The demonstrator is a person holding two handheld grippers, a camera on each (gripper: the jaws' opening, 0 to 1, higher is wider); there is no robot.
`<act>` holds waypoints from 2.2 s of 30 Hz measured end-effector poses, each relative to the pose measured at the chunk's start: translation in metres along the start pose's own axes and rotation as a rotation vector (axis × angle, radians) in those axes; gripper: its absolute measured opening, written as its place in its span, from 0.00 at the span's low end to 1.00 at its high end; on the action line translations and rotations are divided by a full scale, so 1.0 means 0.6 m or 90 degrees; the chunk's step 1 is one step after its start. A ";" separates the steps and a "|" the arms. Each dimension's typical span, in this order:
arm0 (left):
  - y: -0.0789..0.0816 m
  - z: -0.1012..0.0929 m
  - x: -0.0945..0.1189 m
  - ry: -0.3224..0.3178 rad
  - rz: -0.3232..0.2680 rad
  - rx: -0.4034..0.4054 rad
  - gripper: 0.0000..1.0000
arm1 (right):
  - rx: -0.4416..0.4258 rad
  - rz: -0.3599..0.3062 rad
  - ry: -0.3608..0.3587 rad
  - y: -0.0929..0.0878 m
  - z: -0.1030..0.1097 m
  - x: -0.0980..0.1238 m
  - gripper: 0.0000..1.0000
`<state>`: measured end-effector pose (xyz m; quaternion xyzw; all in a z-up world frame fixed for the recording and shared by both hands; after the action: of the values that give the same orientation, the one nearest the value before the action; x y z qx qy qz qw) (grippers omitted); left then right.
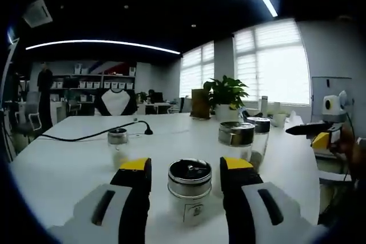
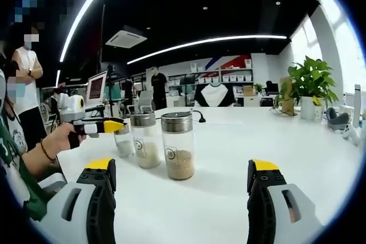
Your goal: Rotate the seasoning bottle until the label or dispensing opening points toward the visible target arrow and the bottle remains upright within the marked orientation range
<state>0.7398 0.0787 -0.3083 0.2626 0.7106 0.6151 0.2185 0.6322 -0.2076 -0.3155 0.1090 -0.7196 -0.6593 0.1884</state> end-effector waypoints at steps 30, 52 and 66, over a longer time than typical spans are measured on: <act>0.004 0.014 -0.023 -0.374 0.114 0.008 0.52 | -0.001 0.006 0.002 -0.002 0.004 -0.002 0.98; -0.014 0.029 -0.054 -0.442 0.142 0.033 0.35 | -0.005 0.008 -0.006 -0.003 -0.001 -0.002 0.98; -0.014 0.031 -0.058 -0.410 0.116 0.036 0.34 | -0.004 0.009 -0.007 -0.003 -0.002 -0.002 0.98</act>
<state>0.7773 0.0697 -0.3196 0.5121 0.5952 0.4977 0.3684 0.6338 -0.2085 -0.3176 0.0997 -0.7195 -0.6607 0.1895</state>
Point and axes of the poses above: the point that each gripper's makers call its tool centre point, and the gripper's own axes: x roughly backward along the fingers, z roughly to its left, y roughly out of its top, the point moved 6 cm from there along x, roughly backward along the fingers, and after that the axes turned 6 degrees about x, right-handed, at the moved point
